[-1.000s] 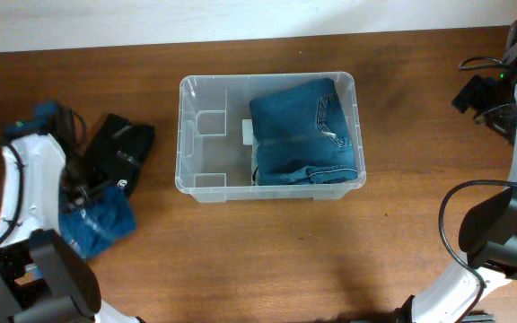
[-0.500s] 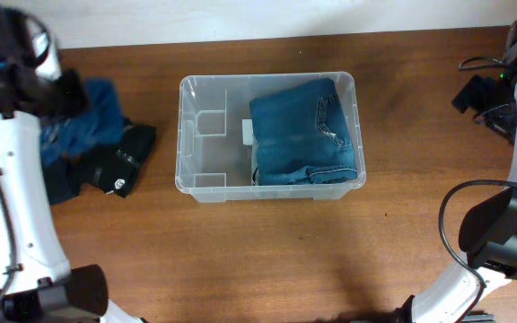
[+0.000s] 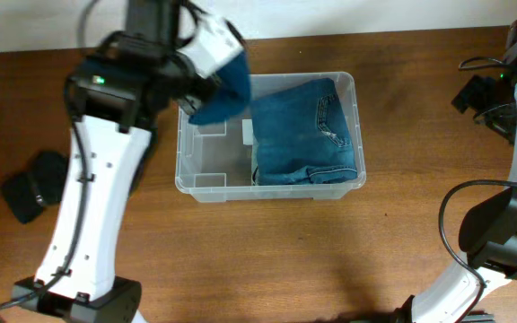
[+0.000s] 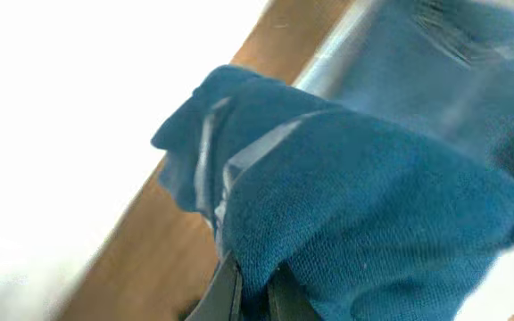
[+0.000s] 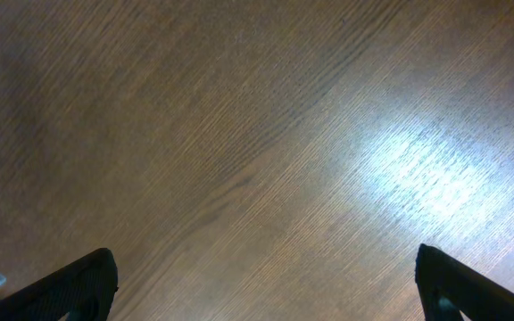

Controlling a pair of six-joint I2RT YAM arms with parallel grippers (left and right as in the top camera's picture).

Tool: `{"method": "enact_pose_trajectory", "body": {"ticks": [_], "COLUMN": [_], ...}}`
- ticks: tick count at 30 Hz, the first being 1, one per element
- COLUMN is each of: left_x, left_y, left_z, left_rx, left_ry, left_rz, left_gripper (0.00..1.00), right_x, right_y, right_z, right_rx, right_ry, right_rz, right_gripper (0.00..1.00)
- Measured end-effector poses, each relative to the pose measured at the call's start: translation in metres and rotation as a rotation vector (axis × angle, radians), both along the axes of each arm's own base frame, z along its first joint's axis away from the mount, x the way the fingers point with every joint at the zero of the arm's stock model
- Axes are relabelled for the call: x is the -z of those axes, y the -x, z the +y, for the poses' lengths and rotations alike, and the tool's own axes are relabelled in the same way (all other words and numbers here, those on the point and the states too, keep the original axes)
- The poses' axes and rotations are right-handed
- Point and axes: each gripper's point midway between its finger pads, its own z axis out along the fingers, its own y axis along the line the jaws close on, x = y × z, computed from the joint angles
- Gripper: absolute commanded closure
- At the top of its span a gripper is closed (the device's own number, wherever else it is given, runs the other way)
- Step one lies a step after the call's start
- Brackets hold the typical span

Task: Pack container
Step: 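Lift the teal garment with the left gripper into the bin's left side, then release the teal garment and grasp the black garment with the left gripper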

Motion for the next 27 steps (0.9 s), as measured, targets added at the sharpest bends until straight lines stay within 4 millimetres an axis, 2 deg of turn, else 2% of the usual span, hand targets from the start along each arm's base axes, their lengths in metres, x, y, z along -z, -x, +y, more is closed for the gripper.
{"method": "enact_pose_trajectory", "body": {"ticks": [3, 5, 10, 11, 12, 13, 15, 20, 22, 27], "left_x": [0.007, 0.017, 0.055, 0.062, 0.069, 0.074, 0.080, 0.080, 0.080, 0.075], "left_y": [0.006, 0.008, 0.012, 0.011, 0.010, 0.008, 0.006, 0.006, 0.006, 0.001], "left_z": [-0.011, -0.012, -0.004, -0.004, -0.004, -0.004, -0.005, -0.006, -0.006, -0.002], "left_rx": [0.102, 0.131, 0.187, 0.195, 0.202, 0.213, 0.222, 0.227, 0.227, 0.199], "left_ry": [-0.086, -0.127, -0.241, -0.255, -0.269, -0.279, -0.287, -0.286, -0.287, -0.300], "left_rz": [-0.008, 0.013, 0.130, 0.148, 0.164, 0.173, 0.184, 0.186, 0.186, 0.156], "left_gripper": [0.99, 0.99, 0.99, 0.84, 0.64, 0.22, 0.18, 0.16, 0.01, 0.01], "right_x": [0.000, 0.000, 0.000, 0.000, 0.000, 0.000, 0.000, 0.000, 0.000, 0.000], "right_y": [0.000, 0.000, 0.000, 0.000, 0.000, 0.000, 0.000, 0.000, 0.000, 0.000], "right_z": [0.000, 0.000, 0.000, 0.000, 0.000, 0.000, 0.000, 0.000, 0.000, 0.000], "right_rx": [0.000, 0.000, 0.000, 0.000, 0.000, 0.000, 0.000, 0.000, -0.001, -0.001], "right_ry": [0.000, 0.000, 0.000, 0.000, 0.000, 0.000, 0.000, 0.000, 0.000, 0.000], "right_rz": [0.000, 0.000, 0.000, 0.000, 0.000, 0.000, 0.000, 0.000, 0.000, 0.000], "right_gripper": [0.02, 0.02, 0.02, 0.02, 0.02, 0.02, 0.02, 0.01, 0.02, 0.02]}}
